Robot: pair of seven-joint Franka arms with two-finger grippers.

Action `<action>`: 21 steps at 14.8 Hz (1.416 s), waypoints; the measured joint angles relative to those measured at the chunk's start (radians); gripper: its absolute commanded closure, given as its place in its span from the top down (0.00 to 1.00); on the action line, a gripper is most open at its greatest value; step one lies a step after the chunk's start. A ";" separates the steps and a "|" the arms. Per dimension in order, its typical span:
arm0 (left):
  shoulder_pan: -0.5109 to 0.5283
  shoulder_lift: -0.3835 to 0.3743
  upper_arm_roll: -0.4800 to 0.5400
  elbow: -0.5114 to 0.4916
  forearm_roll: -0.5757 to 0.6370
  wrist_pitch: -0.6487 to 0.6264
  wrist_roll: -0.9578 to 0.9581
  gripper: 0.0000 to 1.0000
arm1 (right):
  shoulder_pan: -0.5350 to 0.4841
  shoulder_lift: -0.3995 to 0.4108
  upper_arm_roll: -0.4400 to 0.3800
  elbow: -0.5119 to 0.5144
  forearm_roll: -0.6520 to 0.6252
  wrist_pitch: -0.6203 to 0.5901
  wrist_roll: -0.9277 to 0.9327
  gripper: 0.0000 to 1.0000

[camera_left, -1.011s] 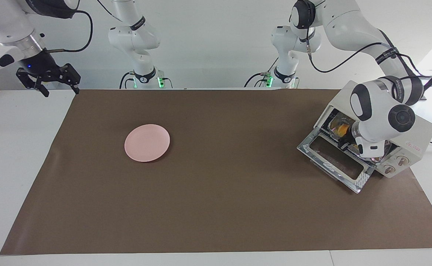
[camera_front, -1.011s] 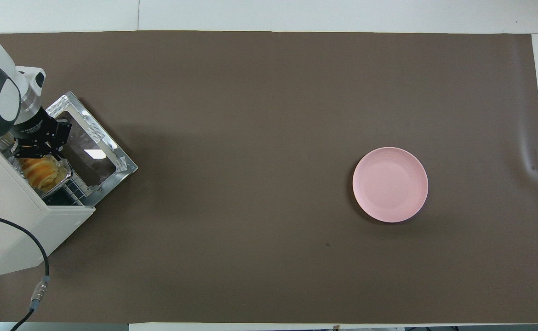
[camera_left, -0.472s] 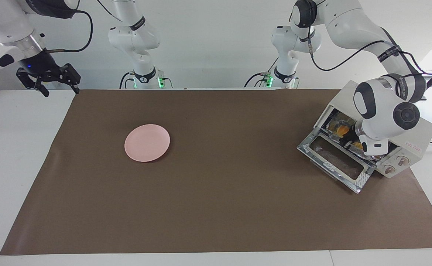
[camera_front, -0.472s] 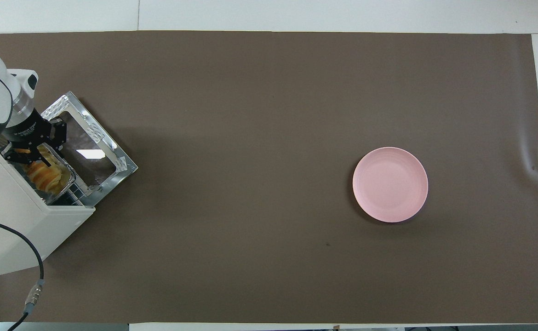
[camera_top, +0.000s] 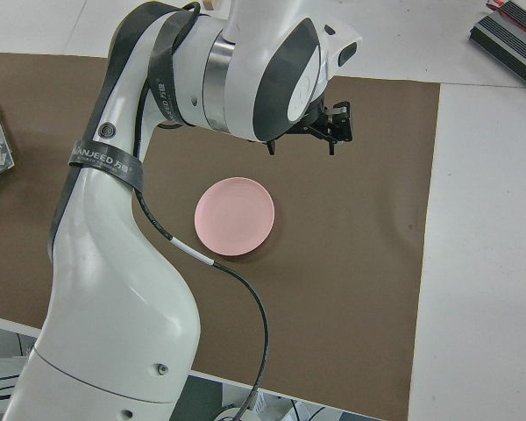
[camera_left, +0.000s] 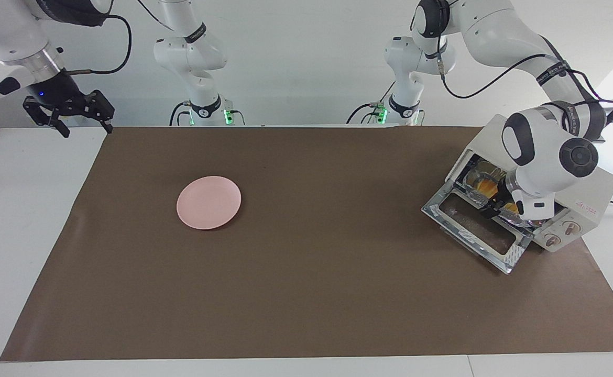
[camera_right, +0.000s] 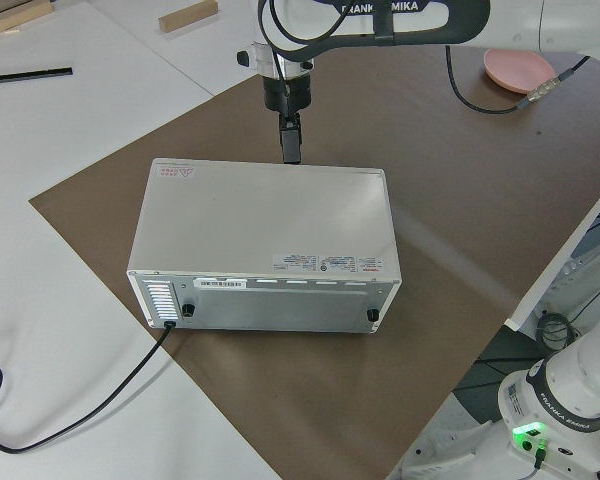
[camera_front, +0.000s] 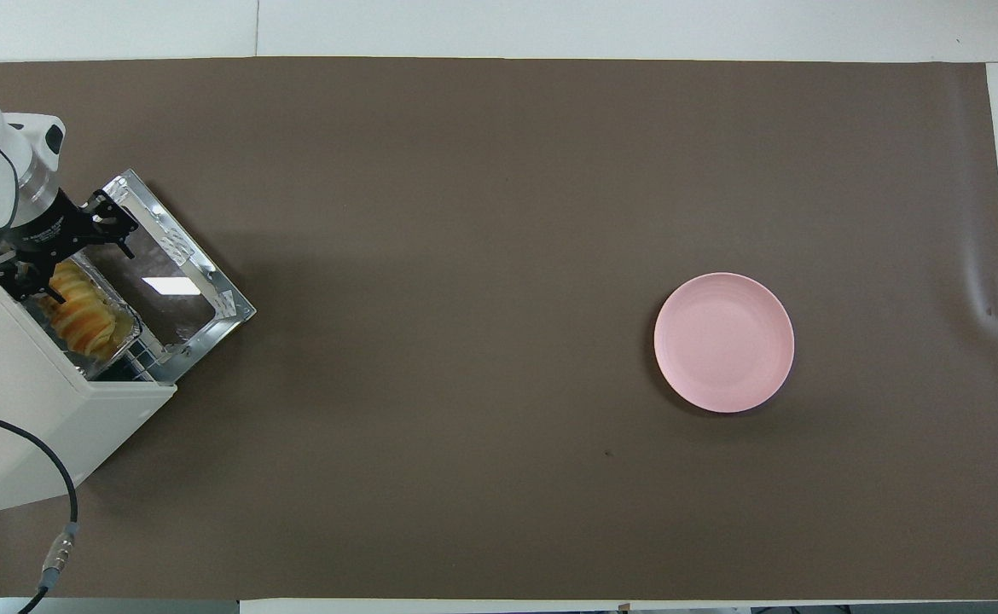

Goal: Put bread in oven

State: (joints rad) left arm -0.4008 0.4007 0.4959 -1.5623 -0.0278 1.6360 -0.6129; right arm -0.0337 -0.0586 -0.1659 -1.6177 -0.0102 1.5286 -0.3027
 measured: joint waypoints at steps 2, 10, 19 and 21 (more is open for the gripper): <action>-0.002 -0.004 -0.003 0.017 0.000 0.001 0.000 1.00 | 0.000 0.000 0.000 0.000 0.000 0.000 0.000 1.00; -0.003 -0.011 -0.003 0.109 -0.011 0.015 0.254 1.00 | 0.000 0.000 0.000 -0.001 0.000 0.000 0.000 1.00; 0.054 -0.174 0.004 0.104 -0.014 -0.003 0.544 1.00 | 0.000 0.000 0.000 -0.001 0.000 0.000 0.000 1.00; 0.051 -0.228 -0.008 0.103 -0.015 -0.022 0.575 1.00 | 0.000 0.000 0.000 -0.001 0.000 0.000 0.000 1.00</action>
State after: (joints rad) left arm -0.3497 0.1731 0.4875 -1.4591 -0.0430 1.6141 -0.0379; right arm -0.0337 -0.0587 -0.1659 -1.6186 -0.0102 1.5286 -0.3027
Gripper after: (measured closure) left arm 0.000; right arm 0.000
